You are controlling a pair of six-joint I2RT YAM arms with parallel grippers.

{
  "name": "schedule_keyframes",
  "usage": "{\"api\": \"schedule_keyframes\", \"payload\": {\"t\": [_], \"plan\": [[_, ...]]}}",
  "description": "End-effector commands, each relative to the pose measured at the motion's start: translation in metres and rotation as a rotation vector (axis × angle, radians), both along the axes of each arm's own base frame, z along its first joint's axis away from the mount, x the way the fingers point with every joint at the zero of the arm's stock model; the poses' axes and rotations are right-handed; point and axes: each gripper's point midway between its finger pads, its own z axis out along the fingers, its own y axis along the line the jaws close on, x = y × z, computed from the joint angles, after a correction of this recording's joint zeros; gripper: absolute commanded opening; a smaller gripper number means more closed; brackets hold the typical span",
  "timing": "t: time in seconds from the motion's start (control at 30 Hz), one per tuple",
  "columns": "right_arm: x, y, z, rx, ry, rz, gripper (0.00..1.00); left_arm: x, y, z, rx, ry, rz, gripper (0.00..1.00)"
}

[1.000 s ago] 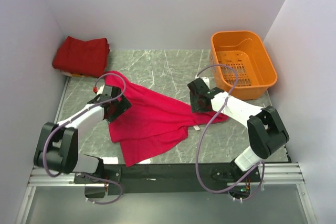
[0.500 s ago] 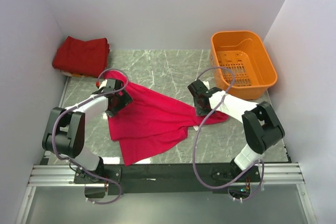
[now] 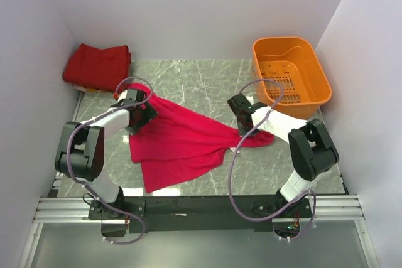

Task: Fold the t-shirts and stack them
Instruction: Flatten the tshirt out

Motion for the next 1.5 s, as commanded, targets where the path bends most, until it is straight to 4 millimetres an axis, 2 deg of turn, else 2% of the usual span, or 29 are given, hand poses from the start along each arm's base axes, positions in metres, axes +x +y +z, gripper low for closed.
{"api": "schedule_keyframes", "payload": {"t": [0.0,0.1,0.13,0.17,0.23,0.27,0.33,0.37,0.5,0.53,0.6,0.63,0.67,0.7,0.73,0.77,0.8,0.87,0.9,1.03,1.13,1.17,1.27,1.47], "plan": [[0.025,-0.008,0.028,0.019,-0.112,-0.057,0.00,0.013,0.009,-0.006,0.028,0.002,0.018,1.00],[0.030,-0.012,0.035,0.043,-0.141,-0.074,0.00,0.027,0.009,-0.007,0.019,-0.002,0.023,0.99],[0.032,-0.013,0.040,0.054,-0.158,-0.077,0.00,0.029,0.009,-0.014,0.016,0.012,0.022,0.99],[0.034,-0.014,0.043,0.057,-0.169,-0.082,0.00,0.038,0.007,-0.009,0.004,-0.004,0.019,0.99],[0.038,-0.021,0.050,0.067,-0.199,-0.110,0.00,0.044,0.007,-0.016,0.008,0.010,0.018,0.99],[0.040,-0.024,0.053,0.070,-0.213,-0.124,0.00,0.054,0.007,-0.011,0.009,-0.008,0.019,0.99],[0.046,-0.026,0.061,0.096,-0.250,-0.139,0.00,0.061,0.006,-0.015,0.016,0.002,0.016,0.99],[0.047,-0.026,0.063,0.101,-0.257,-0.127,0.00,0.071,0.005,-0.008,0.012,-0.013,0.010,0.99],[0.052,-0.008,0.069,0.193,-0.282,-0.067,0.00,0.083,0.004,0.011,0.013,-0.043,0.006,0.99],[0.053,-0.004,0.072,0.218,-0.298,-0.059,0.00,0.084,0.005,0.025,0.011,-0.073,0.012,0.99],[0.052,0.000,0.071,0.245,-0.304,-0.050,0.00,0.072,0.009,0.032,0.018,-0.066,0.027,0.99],[0.053,0.002,0.075,0.262,-0.324,-0.043,0.00,0.068,0.014,0.050,0.025,-0.102,0.059,0.99],[0.049,0.005,0.072,0.279,-0.317,-0.033,0.00,0.054,0.020,0.046,0.039,-0.079,0.084,0.99],[0.048,0.006,0.073,0.290,-0.321,-0.028,0.00,0.042,0.025,0.062,0.043,-0.100,0.110,1.00],[0.048,0.008,0.078,0.308,-0.343,-0.022,0.00,0.033,0.031,0.066,0.054,-0.106,0.151,0.99],[0.045,0.010,0.076,0.324,-0.338,-0.020,0.00,0.014,0.037,0.056,0.065,-0.073,0.177,0.99],[0.044,0.011,0.077,0.334,-0.343,-0.013,0.00,0.003,0.042,0.069,0.060,-0.102,0.205,0.99],[0.041,0.012,0.078,0.351,-0.354,-0.007,0.00,-0.031,0.053,0.055,0.081,-0.034,0.267,0.99],[0.040,0.015,0.078,0.361,-0.352,0.001,0.00,-0.042,0.055,0.059,0.077,-0.034,0.278,1.00],[0.039,0.019,0.080,0.385,-0.357,0.018,0.00,-0.089,0.054,0.030,0.057,0.091,0.278,1.00],[0.038,0.021,0.079,0.390,-0.354,0.023,0.00,-0.105,0.050,0.014,0.025,0.130,0.273,0.97],[0.039,0.021,0.080,0.391,-0.356,0.023,0.00,-0.103,0.047,0.013,0.010,0.119,0.269,0.90],[0.038,0.021,0.079,0.385,-0.350,0.028,0.00,-0.103,0.040,0.002,-0.029,0.124,0.259,0.80],[0.036,0.021,0.078,0.378,-0.343,0.032,0.00,-0.099,0.035,-0.014,-0.054,0.138,0.265,0.67]]}}
